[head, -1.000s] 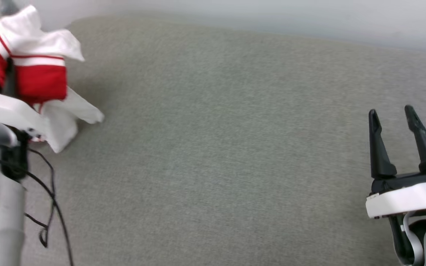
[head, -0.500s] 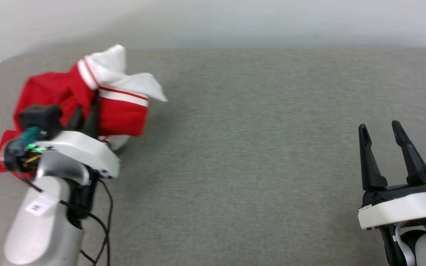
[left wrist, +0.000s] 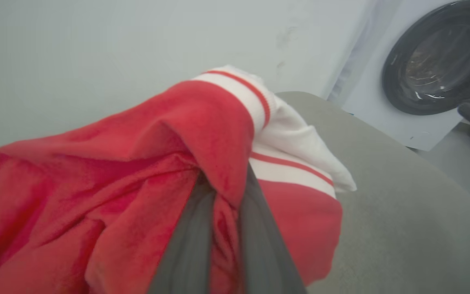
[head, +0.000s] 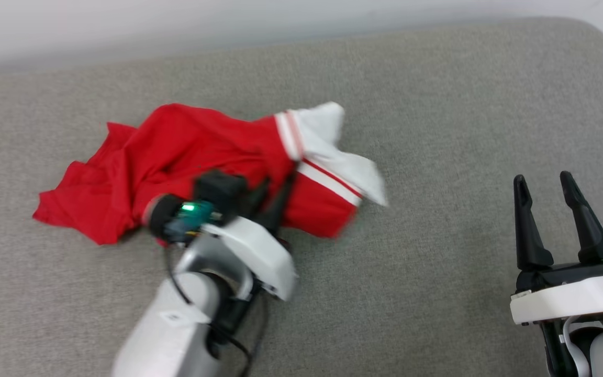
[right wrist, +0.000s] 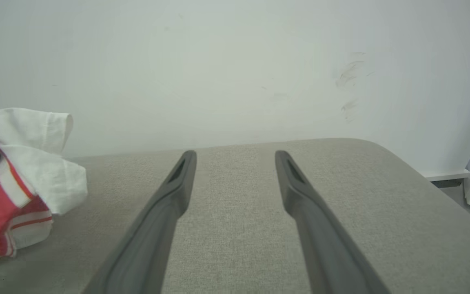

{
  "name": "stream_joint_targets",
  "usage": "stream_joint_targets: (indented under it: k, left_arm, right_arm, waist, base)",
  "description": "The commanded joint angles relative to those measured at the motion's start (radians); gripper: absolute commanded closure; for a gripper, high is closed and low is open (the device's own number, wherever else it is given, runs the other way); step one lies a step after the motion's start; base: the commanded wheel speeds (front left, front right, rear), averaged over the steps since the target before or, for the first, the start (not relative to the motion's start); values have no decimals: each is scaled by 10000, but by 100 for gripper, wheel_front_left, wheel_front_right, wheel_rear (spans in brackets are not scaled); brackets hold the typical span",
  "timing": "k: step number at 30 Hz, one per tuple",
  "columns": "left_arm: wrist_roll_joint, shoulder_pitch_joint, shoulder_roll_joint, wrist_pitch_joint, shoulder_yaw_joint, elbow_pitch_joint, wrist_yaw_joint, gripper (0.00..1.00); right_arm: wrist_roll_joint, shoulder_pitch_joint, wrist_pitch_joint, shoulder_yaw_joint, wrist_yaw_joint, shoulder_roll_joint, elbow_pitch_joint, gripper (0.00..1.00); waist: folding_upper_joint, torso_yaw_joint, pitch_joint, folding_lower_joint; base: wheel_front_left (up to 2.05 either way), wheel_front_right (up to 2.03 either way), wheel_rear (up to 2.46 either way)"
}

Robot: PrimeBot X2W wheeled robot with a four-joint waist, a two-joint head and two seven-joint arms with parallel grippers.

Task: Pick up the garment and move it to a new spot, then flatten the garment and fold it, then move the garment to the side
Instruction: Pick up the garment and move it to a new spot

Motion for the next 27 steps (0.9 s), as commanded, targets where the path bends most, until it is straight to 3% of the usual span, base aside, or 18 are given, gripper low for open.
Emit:
stream_joint_targets:
  k: [1,9,16,17,18,19,27]
  left_arm:
    - [94,-103,-157,49,-264,-61,-114,100]
    - [344,254,-438,498,-1722,726,-521,100]
    - [461,364,-357,381,-2147,1566,-611,100]
    - [498,331,-350,332,-2225,1647,-641,65]
    - [531,301,-362,226,-2268,1667,-654,38]
    - [566,272,-389,74,-2290,1665,-665,0]
    - [806,371,-572,-1758,-2138,1318,-311,0]
  right_arm:
    - [20,-18,-74,-23,-10,22,-15,0]
    - [44,-413,-205,40,-10,21,31,0]
    - [-82,-549,-275,-45,-10,21,173,0]
    - [-108,-545,-265,-60,-10,21,187,0]
    - [-129,-532,-256,-66,-10,21,220,0]
    - [-161,-506,-247,-76,-10,21,240,0]
    - [-396,-109,99,-171,-10,19,231,0]
  waist:
    - [0,-124,278,-1]
    - [0,-79,959,-1]
    - [0,74,1012,-1]
    - [0,108,966,-1]
    - [0,146,896,-1]
    - [0,187,806,-1]
    - [0,679,-203,-1]
  base:
    - [0,0,0]
    - [0,0,0]
    - [0,0,0]
    - [0,0,0]
    - [0,0,0]
    - [0,0,0]
    - [0,0,0]
